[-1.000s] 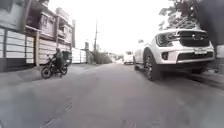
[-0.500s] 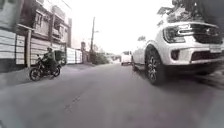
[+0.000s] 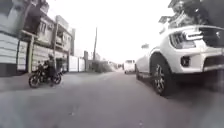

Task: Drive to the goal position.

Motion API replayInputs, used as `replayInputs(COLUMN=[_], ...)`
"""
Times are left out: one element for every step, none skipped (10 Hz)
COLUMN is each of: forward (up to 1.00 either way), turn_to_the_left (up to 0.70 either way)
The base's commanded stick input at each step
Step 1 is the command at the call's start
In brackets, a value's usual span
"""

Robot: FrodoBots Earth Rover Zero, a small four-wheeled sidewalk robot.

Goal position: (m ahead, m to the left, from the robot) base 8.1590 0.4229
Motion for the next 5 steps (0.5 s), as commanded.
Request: replayInputs(forward=[1.00,1.00,1.00,1.00,1.00], turn_to_the_left=[0.00,0.00,0.00,-0.03,-0.31])
